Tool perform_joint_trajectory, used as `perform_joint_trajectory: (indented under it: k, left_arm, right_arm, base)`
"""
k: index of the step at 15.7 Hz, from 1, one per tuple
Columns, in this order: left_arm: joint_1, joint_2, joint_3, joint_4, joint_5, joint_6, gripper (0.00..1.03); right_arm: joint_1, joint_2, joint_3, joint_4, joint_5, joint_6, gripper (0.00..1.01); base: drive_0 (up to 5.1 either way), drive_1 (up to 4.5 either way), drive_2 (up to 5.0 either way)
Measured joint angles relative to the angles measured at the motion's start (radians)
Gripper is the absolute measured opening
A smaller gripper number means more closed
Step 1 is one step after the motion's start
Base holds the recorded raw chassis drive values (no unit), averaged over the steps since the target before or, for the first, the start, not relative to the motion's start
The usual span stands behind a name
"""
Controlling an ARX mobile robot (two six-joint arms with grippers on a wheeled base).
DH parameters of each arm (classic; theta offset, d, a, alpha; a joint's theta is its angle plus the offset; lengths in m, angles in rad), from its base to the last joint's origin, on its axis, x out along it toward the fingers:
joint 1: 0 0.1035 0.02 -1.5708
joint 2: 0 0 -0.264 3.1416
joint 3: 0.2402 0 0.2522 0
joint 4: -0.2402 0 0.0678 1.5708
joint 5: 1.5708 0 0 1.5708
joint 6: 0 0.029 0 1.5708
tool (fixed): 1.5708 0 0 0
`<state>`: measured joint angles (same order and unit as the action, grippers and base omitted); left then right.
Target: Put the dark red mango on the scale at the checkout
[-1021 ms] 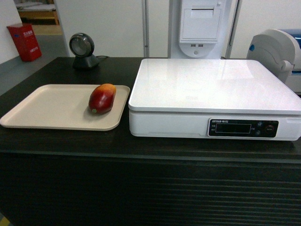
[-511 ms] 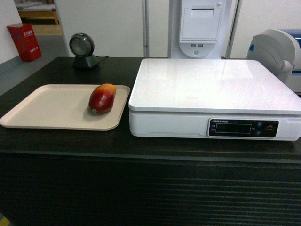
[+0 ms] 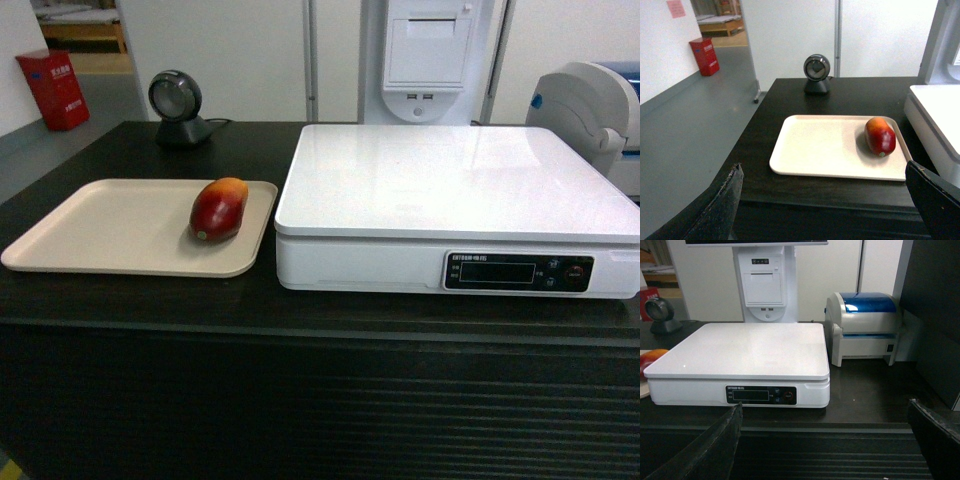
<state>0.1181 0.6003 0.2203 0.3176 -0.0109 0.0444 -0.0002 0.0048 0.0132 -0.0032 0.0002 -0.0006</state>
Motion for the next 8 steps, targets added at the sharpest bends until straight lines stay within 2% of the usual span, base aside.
perform_joint_trajectory:
  k: [2,4,5,8]
  left_arm:
    - [0.082,0.277,0.094,0.194,0.167,0.014,0.98]
    - [0.092,0.569,0.251,0.281,0.277,0.011,0.98]
    - [0.078,0.690,0.329,0.270,0.309,0.010,0.98]
    - [0.003,1.044,0.605,0.189,0.338,0.010,0.98]
  right_arm:
    - [0.000,0.000,0.000,0.000,0.000,0.000,0.98]
    - [0.000,0.000,0.000,0.000,0.000,0.000,0.98]
    - [0.000,0.000,0.000,0.000,0.000,0.000,0.98]
    - [0.000,0.000,0.000,0.000,0.000,0.000,0.98]
  base:
    - [0.0,0.00,0.0]
    - [0.0,0.00,0.0]
    - [0.0,0.00,0.0]
    - [0.0,0.00,0.0]
